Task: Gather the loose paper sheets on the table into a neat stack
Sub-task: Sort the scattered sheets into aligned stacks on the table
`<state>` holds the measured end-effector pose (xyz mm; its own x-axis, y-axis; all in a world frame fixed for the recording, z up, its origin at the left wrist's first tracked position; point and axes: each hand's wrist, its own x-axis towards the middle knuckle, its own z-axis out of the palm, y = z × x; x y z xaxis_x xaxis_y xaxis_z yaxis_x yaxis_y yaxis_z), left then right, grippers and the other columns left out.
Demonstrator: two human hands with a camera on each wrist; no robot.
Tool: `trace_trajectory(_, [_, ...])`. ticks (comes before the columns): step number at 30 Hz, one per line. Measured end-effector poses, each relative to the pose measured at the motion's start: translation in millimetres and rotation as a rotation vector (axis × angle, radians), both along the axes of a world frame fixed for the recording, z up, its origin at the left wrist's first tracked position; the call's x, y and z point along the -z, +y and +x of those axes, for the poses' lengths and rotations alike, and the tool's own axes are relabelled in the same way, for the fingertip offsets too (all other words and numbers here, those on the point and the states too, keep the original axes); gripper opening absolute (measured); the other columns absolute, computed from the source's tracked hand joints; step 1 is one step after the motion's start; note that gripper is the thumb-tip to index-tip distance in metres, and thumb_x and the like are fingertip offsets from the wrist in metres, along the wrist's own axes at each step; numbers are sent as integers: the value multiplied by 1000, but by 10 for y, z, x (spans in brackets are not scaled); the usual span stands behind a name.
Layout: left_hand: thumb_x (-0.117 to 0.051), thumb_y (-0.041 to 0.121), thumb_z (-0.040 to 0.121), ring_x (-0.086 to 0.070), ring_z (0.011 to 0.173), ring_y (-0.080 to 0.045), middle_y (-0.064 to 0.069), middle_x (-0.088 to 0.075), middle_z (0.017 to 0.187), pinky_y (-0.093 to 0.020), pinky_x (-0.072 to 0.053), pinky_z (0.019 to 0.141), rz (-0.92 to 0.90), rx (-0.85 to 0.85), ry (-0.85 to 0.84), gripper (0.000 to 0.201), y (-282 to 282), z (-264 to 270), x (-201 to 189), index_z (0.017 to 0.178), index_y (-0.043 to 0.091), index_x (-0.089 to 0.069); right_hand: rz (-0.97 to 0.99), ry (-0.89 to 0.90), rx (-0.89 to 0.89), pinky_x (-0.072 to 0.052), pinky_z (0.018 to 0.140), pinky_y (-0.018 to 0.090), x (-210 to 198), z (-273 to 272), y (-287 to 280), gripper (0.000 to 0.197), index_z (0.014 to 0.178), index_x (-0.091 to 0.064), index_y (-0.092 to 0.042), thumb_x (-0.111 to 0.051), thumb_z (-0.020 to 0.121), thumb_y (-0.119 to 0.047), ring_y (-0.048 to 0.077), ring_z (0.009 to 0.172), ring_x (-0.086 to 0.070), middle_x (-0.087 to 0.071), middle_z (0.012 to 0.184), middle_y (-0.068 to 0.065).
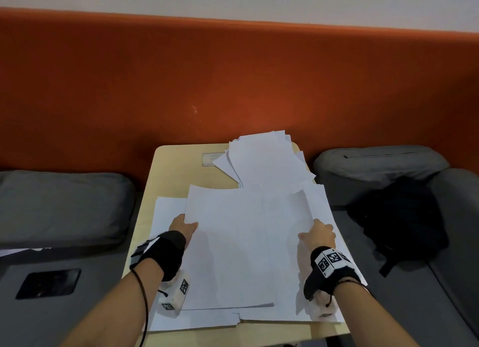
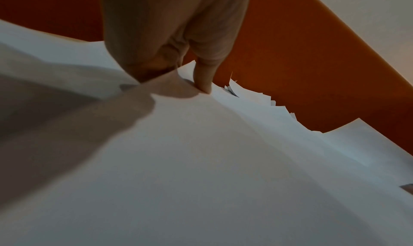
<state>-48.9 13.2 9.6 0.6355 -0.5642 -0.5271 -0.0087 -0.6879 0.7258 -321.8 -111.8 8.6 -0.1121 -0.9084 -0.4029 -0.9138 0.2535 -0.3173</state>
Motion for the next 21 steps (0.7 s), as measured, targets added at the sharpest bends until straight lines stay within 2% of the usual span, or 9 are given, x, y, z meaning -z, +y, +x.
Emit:
trace_trajectory(5, [-51,8,93,-44,126,-36,-21,-43,139,-35,-36,101,2,22,14,45,2,31,-1,134,-7,-38,7,-23,70,-44,87,41,46,-36,16,45,121,-48,-3,-67,85,-23,37,117,-43,-36,129,19])
trace_trajectory(11, [-53,8,93,-45,126,-36,-21,-44,139,-36,-35,103,4,38,29,46,7,52,-37,134,-7,-39,-80,-71,143,-47,87,44,85,25,54,45,116,-46,1,-72,81,-13,41,105,-50,-30,129,24])
trace_trajectory(14, [-53,7,93,-45,125,-35,-21,-45,139,-35,-36,103,14,44,32,46,0,61,-47,134,-7,-38,-73,-62,125,-47,90,45,80,57,52,43,118,-45,1,-68,84,-11,41,108,-49,-34,128,23])
trace_trajectory(17, [-52,7,93,-44,126,-36,-22,-44,139,-35,-36,102,24,49,18,46,-8,71,-38,134,-7,-38,-45,-79,129,-46,86,43,86,66,59,42,120,-45,1,-66,86,-10,41,103,-54,-39,126,23])
trace_trajectory(21, [-51,6,93,-43,127,-36,-22,-43,140,-36,-34,103,21,47,21,46,-7,62,-61,135,-7,-38,-39,2,120,-43,93,45,80,49,72,43,122,-44,-5,-65,87,-19,36,116,-45,-44,126,20])
